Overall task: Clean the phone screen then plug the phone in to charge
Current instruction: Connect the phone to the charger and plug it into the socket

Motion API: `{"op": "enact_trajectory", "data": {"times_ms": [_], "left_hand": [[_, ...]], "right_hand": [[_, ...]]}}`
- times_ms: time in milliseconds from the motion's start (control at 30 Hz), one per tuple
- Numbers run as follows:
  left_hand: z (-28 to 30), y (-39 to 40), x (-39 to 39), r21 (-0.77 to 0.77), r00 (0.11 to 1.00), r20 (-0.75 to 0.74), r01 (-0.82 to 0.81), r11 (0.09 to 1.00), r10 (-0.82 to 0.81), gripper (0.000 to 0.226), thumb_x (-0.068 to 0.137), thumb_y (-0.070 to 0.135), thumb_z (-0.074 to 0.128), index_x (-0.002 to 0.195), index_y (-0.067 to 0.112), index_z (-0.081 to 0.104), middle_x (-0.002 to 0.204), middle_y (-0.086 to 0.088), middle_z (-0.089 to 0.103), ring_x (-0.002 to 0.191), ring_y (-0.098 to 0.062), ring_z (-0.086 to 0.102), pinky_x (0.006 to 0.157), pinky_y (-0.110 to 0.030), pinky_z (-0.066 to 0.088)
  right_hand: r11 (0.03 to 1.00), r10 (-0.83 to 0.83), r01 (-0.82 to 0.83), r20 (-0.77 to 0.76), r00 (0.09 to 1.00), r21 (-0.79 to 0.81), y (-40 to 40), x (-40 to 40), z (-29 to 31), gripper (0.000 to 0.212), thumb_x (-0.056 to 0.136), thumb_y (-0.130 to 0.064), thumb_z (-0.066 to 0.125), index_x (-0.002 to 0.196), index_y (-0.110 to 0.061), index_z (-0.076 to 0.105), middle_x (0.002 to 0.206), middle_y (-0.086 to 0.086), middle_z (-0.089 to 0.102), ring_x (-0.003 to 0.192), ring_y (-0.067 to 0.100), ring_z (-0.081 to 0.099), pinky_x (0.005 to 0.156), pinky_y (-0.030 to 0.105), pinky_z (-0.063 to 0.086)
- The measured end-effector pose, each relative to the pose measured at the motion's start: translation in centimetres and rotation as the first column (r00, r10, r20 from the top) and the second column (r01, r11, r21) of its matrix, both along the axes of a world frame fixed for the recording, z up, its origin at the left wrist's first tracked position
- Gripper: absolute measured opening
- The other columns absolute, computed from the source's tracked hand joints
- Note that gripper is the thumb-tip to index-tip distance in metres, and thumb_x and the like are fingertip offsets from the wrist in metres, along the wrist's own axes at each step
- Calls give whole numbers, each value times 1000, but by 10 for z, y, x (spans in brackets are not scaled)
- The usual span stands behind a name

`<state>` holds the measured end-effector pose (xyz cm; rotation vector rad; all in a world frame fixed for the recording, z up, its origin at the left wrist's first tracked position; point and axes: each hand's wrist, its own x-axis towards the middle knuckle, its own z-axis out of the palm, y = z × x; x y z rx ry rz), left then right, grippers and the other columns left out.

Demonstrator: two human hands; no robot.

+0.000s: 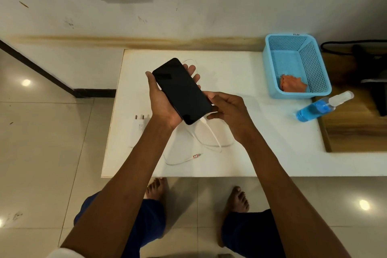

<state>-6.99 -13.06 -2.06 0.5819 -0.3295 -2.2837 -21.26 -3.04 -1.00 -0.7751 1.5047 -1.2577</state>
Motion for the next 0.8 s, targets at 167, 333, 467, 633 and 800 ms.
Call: {"op": "enact_trajectory", "data": {"times_ms": [167, 333, 467, 633, 800], "left_hand": [[-1, 3, -8, 14, 997, 61, 35, 999, -36, 92, 88, 81, 21, 150, 15, 38, 146, -8, 52, 129, -30, 52, 102, -45, 44], [0, 4, -12, 7, 991, 125, 55, 998, -55, 87, 91, 78, 20, 149, 17, 43, 147, -10, 51, 124, -31, 54, 108, -49, 41], [1, 6, -15, -87, 931, 366, 29, 996, 5, 81, 95, 72, 20, 145, 14, 46, 140, -10, 57, 122, -27, 59, 103, -46, 48], [4, 14, -20, -223, 771, 634, 101, 970, 65, 72, 99, 64, 25, 133, 11, 59, 124, -7, 68, 111, -29, 66, 96, -42, 54], [1, 20, -25, -233, 688, 725, 215, 948, 22, 70, 99, 62, 29, 132, 9, 59, 126, -7, 67, 107, -27, 66, 95, -38, 53]], "right_hand": [[1000, 20, -20, 35, 999, -3, 2, -3, -1, 24, 100, -25, 57, 116, -18, 74, 108, 3, 76, 95, 29, 72, 79, 41, 61], [1000, 13, -12, 61, 998, -17, 5, -8, -3, 26, 100, -20, 56, 95, -32, 78, 100, -2, 77, 92, 19, 74, 71, 24, 59], [993, -118, 120, 96, 988, -19, 6, -18, -6, 22, 99, -16, 58, 97, -27, 76, 97, -3, 78, 90, 17, 74, 68, 24, 58], [940, -340, 340, 81, 937, 11, 5, -29, -13, 16, 98, -10, 59, 106, -12, 73, 93, -1, 77, 83, 15, 75, 63, 23, 58], [904, -425, 423, 20, 905, 60, 3, -31, -20, 21, 97, -10, 61, 114, -6, 72, 94, 1, 75, 81, 13, 74, 65, 25, 60]]}}
